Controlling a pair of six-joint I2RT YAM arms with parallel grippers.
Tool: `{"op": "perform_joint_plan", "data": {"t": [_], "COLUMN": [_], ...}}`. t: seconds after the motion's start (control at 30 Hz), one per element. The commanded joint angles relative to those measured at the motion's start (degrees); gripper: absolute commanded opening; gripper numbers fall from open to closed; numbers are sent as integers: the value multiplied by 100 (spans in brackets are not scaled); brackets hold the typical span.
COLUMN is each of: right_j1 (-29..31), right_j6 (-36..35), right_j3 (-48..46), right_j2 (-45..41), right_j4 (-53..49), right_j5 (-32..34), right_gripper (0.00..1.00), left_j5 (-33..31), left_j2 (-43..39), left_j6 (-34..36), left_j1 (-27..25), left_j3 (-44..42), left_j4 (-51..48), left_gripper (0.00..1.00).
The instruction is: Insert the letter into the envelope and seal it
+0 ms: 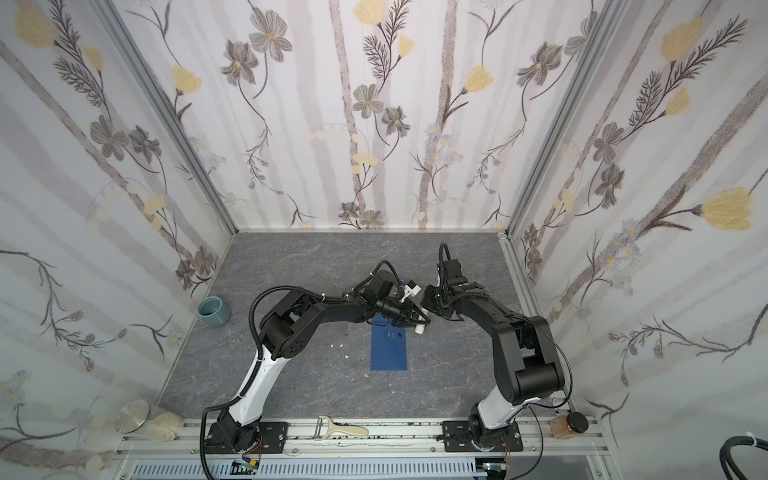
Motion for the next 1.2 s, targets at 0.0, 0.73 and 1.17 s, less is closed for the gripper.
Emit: {"op": "perform_joint_plan", "data": {"t": [0.0,0.73,1.17], "right_j1": [19,173,327], "right_j6": [31,208,363], "right_j3": [-9,-193,-310], "right_j2": [-60,-264,-321], "right_j4": [4,63,169], "right_j5": [18,-87,-172], "right_gripper": [29,26,27], "left_j5": [-115,-488,-636], "left_j2": [8,0,-25], "left_j6": [-22,-31,-13], "left_j1": [26,166,242], "left_j3": [68,130,168], "left_j4": [234,235,235], "left_gripper": [0,0,0]}}
